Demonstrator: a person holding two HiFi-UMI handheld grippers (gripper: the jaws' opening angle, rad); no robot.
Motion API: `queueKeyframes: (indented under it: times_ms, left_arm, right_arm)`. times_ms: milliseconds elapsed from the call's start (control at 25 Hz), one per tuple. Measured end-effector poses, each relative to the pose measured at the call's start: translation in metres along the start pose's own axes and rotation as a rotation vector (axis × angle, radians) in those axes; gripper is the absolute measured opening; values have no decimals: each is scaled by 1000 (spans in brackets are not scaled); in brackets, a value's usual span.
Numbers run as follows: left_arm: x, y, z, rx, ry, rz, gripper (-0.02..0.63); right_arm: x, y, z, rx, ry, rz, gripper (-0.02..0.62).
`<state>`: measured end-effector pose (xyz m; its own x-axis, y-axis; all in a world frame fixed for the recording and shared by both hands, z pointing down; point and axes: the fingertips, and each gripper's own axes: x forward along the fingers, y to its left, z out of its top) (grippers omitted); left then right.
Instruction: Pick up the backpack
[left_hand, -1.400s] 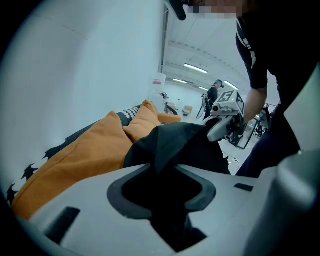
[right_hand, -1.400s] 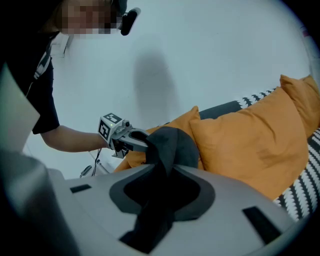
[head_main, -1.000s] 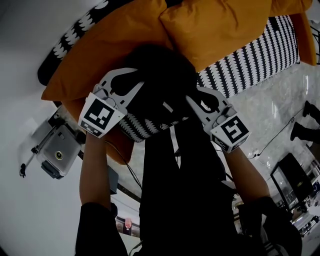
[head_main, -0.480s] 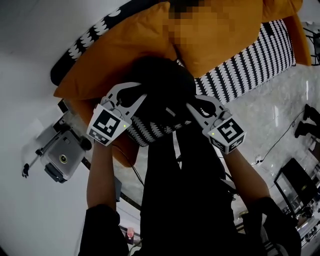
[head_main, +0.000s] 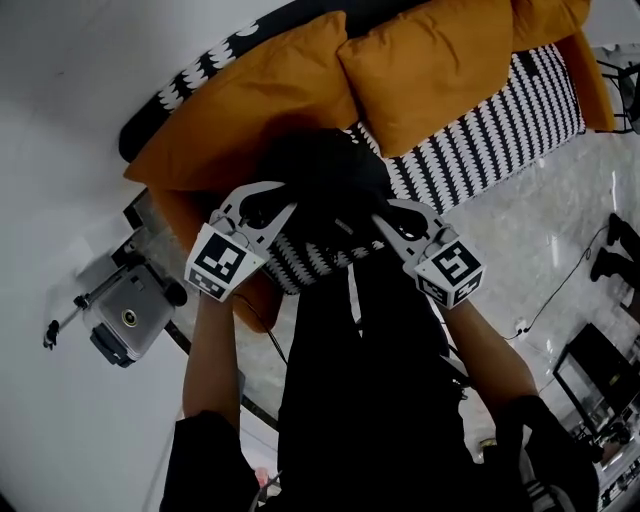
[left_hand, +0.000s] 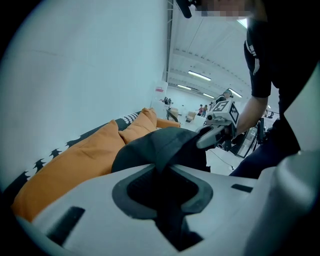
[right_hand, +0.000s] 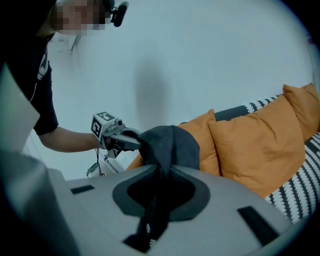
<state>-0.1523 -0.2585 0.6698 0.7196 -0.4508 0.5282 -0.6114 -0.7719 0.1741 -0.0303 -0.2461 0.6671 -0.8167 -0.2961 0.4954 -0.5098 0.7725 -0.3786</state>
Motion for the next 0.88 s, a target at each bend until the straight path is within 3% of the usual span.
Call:
queueKeyframes:
  times_ms: [880]
  left_arm:
    - [-60, -36, -15, -58, 12, 54, 78]
  right_arm:
    - [-11, 62, -3, -94, 108, 72, 51]
